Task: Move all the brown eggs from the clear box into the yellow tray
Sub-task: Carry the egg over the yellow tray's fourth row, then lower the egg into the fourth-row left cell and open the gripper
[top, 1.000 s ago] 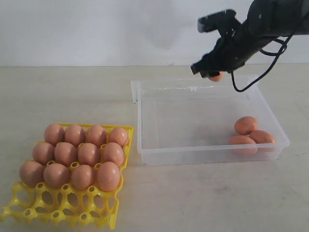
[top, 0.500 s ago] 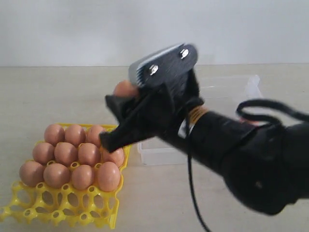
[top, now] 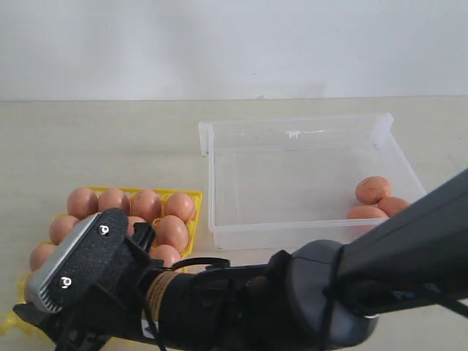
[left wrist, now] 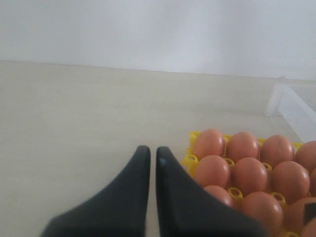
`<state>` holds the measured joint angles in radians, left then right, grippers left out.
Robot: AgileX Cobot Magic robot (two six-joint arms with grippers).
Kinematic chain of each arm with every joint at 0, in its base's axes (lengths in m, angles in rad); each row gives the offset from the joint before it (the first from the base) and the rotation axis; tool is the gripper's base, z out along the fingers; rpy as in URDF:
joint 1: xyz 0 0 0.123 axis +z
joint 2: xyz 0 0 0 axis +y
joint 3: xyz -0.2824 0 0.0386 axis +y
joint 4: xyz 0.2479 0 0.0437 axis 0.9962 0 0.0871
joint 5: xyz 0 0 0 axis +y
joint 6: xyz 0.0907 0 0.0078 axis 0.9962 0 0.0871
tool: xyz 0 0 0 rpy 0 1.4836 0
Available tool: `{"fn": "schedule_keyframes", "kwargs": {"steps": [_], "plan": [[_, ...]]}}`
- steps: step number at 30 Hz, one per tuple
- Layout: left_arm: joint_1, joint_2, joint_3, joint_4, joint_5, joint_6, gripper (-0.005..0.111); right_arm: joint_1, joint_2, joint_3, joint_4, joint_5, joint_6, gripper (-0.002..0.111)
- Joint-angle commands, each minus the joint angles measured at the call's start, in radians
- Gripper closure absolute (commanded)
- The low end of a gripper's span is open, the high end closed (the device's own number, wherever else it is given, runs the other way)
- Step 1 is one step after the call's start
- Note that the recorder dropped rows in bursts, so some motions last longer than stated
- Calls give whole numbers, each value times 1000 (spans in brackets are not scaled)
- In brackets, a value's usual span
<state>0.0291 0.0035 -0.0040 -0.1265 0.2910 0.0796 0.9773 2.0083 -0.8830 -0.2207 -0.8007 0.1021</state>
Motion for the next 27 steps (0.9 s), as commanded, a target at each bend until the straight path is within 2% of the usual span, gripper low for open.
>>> {"fn": "schedule_keyframes", "kwargs": {"steps": [1,12,15,23,25,27], "plan": [[-5,-4,4,5,-6,0,103,2,76,-103,-11,-27,5,109],[-5,-4,4,5,-6,0,103,2,190,-262,-10,-18,82,109],[-5,-4,4,5,-6,0,103,2,212,-296,-14,36,82,109],[-5,-4,4,5,-6,0,103,2,227,-327,-16,96,100,107],[-5,-4,4,5,-6,0,103,2,227,-327,-16,106,122,99],[-5,-4,4,5,-6,0,103,2,227,-327,-16,111,155,85]]}}
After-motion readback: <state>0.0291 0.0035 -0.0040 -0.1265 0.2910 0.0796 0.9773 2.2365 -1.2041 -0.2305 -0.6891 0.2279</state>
